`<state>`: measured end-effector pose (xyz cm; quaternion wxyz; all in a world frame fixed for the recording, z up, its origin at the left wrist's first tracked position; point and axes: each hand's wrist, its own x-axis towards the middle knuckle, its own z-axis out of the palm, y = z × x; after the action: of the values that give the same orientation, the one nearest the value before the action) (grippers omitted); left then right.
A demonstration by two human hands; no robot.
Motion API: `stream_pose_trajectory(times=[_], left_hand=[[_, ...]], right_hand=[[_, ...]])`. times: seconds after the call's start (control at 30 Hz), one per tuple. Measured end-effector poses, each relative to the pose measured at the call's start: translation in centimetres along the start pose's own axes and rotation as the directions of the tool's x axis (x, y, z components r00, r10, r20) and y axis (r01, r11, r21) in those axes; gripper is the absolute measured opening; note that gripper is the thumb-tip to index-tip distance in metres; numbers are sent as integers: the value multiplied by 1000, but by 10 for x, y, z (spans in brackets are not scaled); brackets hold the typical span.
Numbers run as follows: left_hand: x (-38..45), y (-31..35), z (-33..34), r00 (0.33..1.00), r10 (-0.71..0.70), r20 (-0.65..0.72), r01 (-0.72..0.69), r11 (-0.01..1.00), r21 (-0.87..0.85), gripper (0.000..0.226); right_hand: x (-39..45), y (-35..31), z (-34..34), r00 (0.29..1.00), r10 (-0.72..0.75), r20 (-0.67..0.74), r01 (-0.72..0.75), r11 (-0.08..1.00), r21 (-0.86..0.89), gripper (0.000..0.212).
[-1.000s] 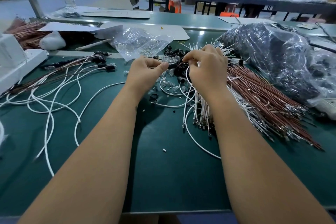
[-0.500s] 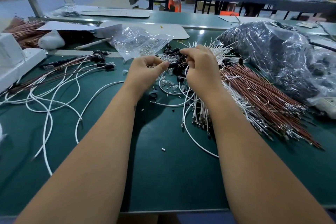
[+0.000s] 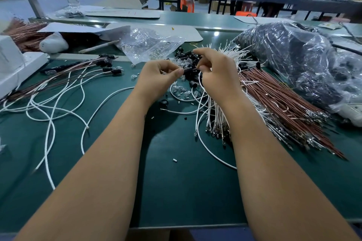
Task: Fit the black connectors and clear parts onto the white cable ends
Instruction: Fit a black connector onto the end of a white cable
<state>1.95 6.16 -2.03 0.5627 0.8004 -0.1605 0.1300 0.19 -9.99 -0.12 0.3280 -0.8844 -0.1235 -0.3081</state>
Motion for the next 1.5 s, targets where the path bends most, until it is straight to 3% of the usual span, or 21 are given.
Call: stream_pose_trajectory(times=[0.3, 0.5, 0.57, 0.67, 0.73, 0.8, 0.87, 0.93, 1.03, 1.13, 1.27, 1.5], left_hand=[[-3, 6, 1, 1000, -27, -4, 27, 1000, 14, 11], [-4, 7, 1, 993, 101, -61, -91, 983, 160, 8], [-2, 3, -1, 989, 129, -69, -100, 942, 320, 7], [0, -4, -10, 962, 93, -256, 106, 736, 668, 11], [0, -8, -20, 910, 11, -414, 315, 629, 710, 15], [0, -11, -25, 879, -10, -476, 393, 580, 713, 19], [0, -10, -23, 910, 68, -410, 275, 642, 716, 26], [0, -4, -14, 953, 195, -233, 21, 723, 691, 32], [0, 4, -2, 943, 328, -64, -227, 768, 599, 24], [-3, 5, -1, 954, 293, -62, -244, 879, 410, 16], [-2, 1, -5, 958, 251, -137, -179, 901, 396, 13], [-2, 1, -6, 955, 265, -134, -188, 889, 418, 13]], right_hand=[[-5, -4, 5, 998, -9, 66, 12, 999, -37, 39], [-5, -11, 8, 987, -76, 140, 95, 986, -135, 24], [-3, -9, 7, 987, -64, 150, 96, 971, -219, 17], [-2, -2, 5, 994, 10, 108, 26, 946, -322, 15], [-2, 2, 3, 996, 54, 64, -27, 930, -365, 16], [-2, 3, 3, 996, 76, 55, -52, 934, -353, 15], [-2, 0, 4, 993, 71, 92, -41, 956, -290, 14], [-3, -6, 7, 991, 51, 124, -31, 986, -162, 13], [-3, -13, 12, 990, 8, 143, -8, 1000, -1, 13], [-3, -14, 14, 992, 15, 123, -22, 998, 56, 16], [0, -9, 13, 991, 125, 40, -127, 990, 60, 27], [0, -7, 5, 960, 279, 31, -277, 927, 251, 8]])
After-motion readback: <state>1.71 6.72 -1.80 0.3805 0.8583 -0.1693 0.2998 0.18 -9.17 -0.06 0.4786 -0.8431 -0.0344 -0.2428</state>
